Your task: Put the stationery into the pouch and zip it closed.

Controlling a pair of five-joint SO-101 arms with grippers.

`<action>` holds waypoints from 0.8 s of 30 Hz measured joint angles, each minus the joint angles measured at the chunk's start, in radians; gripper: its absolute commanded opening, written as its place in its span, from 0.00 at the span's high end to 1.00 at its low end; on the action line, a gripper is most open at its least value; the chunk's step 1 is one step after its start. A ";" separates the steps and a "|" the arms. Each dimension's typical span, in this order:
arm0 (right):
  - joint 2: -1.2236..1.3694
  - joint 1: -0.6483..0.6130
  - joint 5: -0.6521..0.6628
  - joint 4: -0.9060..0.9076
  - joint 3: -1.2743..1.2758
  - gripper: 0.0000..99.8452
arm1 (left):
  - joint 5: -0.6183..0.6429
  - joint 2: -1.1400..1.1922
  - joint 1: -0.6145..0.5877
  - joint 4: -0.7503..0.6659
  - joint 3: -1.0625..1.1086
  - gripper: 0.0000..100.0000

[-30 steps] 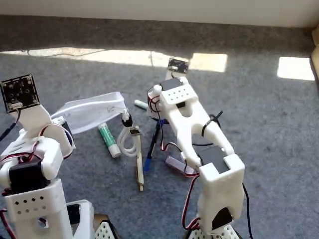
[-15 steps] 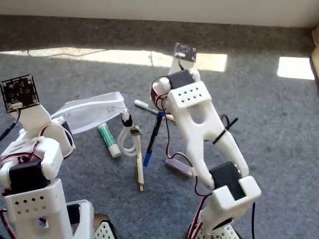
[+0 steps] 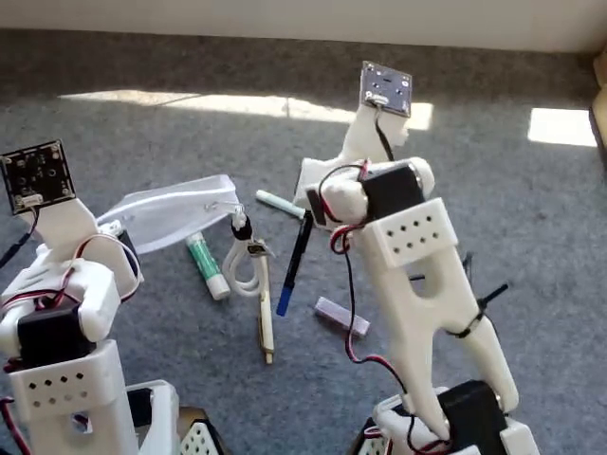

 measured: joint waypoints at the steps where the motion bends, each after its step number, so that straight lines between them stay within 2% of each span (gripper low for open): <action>1: -0.034 0.000 0.012 0.000 0.014 0.98 | 0.005 0.000 0.000 0.000 0.000 0.99; 12: -0.330 0.000 0.037 0.000 0.077 0.98 | 0.041 0.021 0.063 0.006 -0.046 0.99; 24: -0.474 0.000 0.040 -0.080 0.077 0.98 | 0.043 0.026 0.169 0.077 -0.135 0.99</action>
